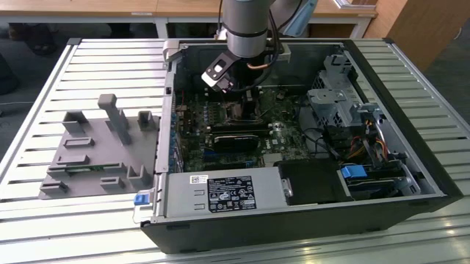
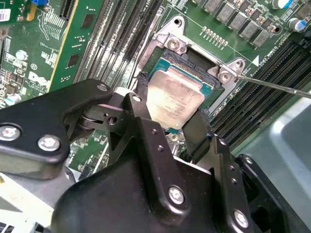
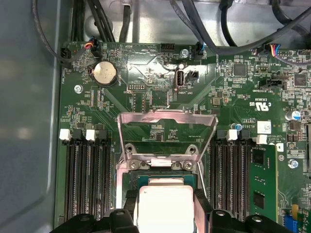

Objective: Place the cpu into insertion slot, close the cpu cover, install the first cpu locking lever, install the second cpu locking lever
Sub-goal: 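Place the cpu into insertion slot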

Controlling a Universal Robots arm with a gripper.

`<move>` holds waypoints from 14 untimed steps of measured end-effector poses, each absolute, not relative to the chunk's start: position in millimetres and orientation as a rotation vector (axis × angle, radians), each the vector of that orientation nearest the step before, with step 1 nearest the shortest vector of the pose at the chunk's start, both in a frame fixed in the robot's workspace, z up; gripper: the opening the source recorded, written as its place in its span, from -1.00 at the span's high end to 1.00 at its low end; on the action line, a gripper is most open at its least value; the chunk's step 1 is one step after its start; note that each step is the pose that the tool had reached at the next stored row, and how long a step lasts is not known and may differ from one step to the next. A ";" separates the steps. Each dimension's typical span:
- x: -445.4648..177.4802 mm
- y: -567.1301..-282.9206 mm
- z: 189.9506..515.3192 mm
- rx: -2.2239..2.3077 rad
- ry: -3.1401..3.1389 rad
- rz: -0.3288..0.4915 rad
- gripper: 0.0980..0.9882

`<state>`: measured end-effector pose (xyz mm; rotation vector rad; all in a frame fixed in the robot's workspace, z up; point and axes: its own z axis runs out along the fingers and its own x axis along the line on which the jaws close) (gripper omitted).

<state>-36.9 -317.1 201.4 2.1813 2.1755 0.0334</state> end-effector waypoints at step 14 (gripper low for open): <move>-37.1 -315.3 194.4 2.181 2.176 0.033 0.01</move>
